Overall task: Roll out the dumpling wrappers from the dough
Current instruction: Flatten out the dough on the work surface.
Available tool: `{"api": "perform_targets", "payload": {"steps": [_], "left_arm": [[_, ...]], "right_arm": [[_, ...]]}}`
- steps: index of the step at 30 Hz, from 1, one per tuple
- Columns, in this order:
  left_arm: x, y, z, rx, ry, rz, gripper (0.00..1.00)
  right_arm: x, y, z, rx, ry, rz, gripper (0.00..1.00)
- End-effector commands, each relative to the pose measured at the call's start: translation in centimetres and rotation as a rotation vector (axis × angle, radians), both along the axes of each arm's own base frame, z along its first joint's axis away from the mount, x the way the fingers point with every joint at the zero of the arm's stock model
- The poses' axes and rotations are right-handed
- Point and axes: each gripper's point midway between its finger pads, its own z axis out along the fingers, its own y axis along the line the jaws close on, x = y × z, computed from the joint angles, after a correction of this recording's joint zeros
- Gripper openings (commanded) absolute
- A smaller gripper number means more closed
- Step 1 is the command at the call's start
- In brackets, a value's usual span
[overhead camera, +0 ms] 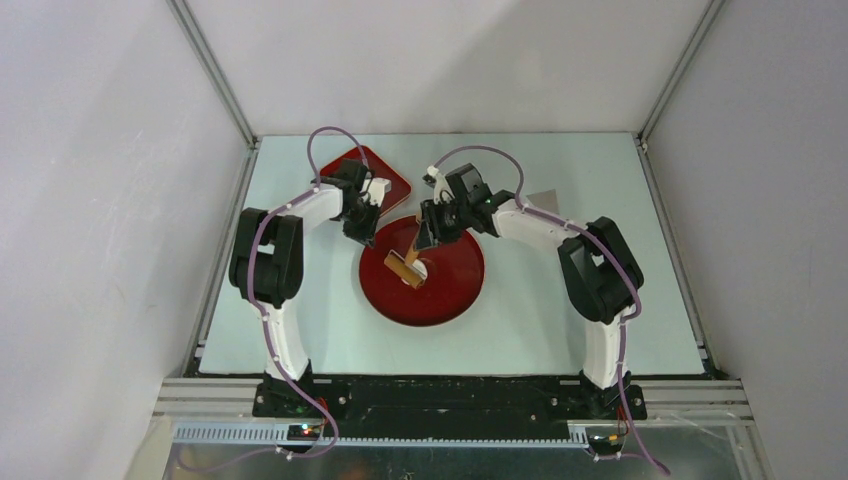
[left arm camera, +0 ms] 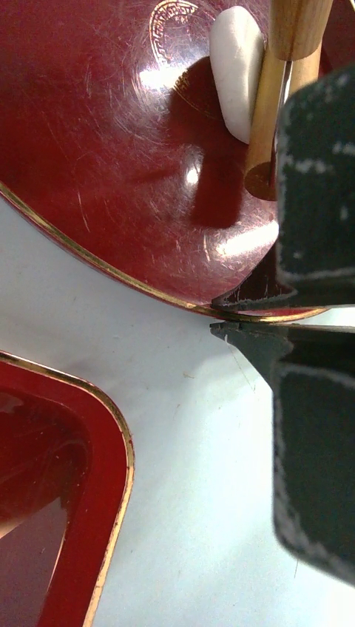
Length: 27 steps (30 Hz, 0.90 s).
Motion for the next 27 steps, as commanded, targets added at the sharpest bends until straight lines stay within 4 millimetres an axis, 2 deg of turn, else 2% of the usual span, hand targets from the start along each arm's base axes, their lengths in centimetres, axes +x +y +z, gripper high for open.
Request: {"api": "perform_targets", "payload": {"steps": [1,9,17,19,22,25,27], "left_arm": [[0.0,0.5,-0.7,0.015,0.016,0.008,0.00],[0.0,0.5,-0.7,0.014,0.015,0.006,0.00],[0.0,0.5,-0.7,0.015,0.015,0.007,0.00],[0.0,0.5,-0.7,0.015,0.016,0.007,0.00],[0.0,0.6,-0.8,0.015,0.017,0.008,0.00],[0.0,0.5,-0.7,0.014,0.015,0.007,0.00],[0.0,0.6,-0.8,0.015,0.016,0.007,0.00]], "right_arm": [[-0.9,-1.9,-4.3,-0.156,0.003,-0.006,0.00],[-1.6,-0.9,-3.6,-0.098,0.022,0.036,0.00],[-3.0,1.2,-1.0,0.004,0.029,0.124,0.00],[-3.2,1.7,0.8,0.051,0.026,0.146,0.00],[-3.3,2.0,4.8,0.149,0.006,0.185,0.00],[-2.6,1.1,8.3,0.221,-0.033,0.186,0.00],[-1.9,0.0,9.6,0.241,-0.059,0.171,0.00]]}}
